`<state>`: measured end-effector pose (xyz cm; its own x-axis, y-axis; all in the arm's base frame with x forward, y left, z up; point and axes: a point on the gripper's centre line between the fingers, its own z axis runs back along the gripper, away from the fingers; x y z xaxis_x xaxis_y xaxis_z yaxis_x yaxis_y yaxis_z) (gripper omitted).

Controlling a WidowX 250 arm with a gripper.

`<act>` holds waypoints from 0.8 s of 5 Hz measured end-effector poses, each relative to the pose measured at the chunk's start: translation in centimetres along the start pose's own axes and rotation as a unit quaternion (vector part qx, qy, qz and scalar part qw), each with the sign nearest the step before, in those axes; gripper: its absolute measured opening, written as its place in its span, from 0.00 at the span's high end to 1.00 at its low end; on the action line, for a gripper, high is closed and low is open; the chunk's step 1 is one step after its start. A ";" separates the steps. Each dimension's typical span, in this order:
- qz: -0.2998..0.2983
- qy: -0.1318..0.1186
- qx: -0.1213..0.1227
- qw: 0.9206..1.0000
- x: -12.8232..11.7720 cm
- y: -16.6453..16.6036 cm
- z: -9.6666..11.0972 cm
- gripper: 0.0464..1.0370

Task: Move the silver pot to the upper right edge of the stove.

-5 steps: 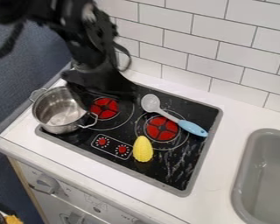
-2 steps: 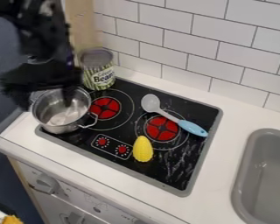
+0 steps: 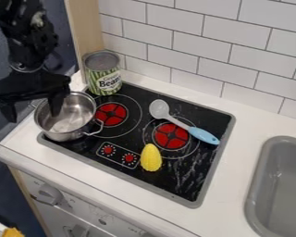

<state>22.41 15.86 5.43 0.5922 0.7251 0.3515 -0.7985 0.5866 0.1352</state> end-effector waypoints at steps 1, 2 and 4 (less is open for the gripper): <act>0.010 -0.002 -0.006 1.000 0.2 -0.6 -1.8 0.04; 0.035 0.010 -0.003 0.999 0.7 -0.5 -3.2 0.04; 0.054 0.056 -0.016 0.997 0.4 -0.3 -5.1 0.08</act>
<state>23.44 17.84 0.79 0.5127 0.8195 0.2558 -0.8555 0.5128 0.0720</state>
